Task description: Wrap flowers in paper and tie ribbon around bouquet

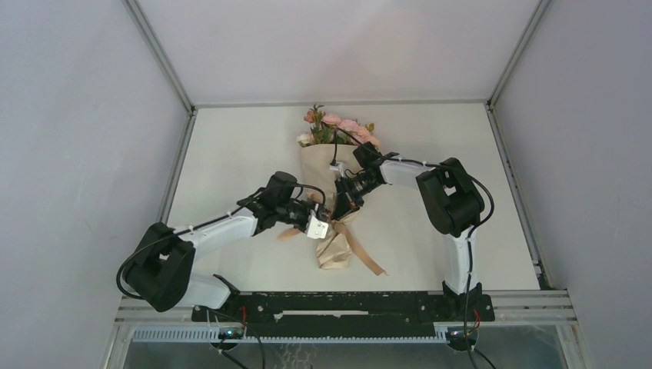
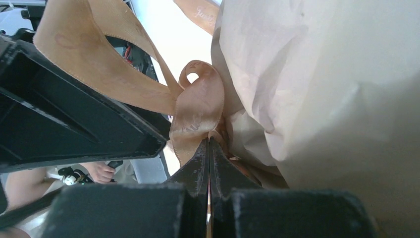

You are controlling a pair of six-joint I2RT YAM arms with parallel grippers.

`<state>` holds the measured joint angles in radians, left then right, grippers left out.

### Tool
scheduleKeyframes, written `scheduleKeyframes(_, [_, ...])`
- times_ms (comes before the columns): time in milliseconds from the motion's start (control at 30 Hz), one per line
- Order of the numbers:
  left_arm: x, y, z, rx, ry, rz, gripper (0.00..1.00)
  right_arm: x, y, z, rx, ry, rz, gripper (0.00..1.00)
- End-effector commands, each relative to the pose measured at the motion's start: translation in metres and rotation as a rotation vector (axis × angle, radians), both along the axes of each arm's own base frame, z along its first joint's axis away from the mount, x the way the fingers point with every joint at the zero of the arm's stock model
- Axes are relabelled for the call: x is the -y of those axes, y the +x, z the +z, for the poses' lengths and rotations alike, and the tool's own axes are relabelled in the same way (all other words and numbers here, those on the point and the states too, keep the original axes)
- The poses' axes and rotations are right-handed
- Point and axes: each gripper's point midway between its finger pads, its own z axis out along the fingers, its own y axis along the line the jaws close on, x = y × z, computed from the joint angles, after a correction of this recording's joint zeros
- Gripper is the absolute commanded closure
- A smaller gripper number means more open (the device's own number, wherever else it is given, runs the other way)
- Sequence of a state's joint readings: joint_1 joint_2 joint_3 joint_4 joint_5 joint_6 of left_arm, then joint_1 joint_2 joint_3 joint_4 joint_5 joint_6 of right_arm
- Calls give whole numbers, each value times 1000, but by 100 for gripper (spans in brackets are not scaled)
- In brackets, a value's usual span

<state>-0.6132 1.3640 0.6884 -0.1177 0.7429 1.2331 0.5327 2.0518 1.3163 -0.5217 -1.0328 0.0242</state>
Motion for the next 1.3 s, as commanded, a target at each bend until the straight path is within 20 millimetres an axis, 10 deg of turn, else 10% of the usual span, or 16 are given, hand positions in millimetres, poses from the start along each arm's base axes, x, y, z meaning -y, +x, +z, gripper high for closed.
scheduleKeyframes(0, [13,20,11,126,-5,-24,51,-2,1,20,64,40,16,100])
scheduleKeyframes(533, [17,15,0,115,13,-29,100,-2,0,19,63,32,15,95])
scheduleKeyframes(1267, [9,6,15,127,-2,-62,98,3,15,17,71,6,-41,89])
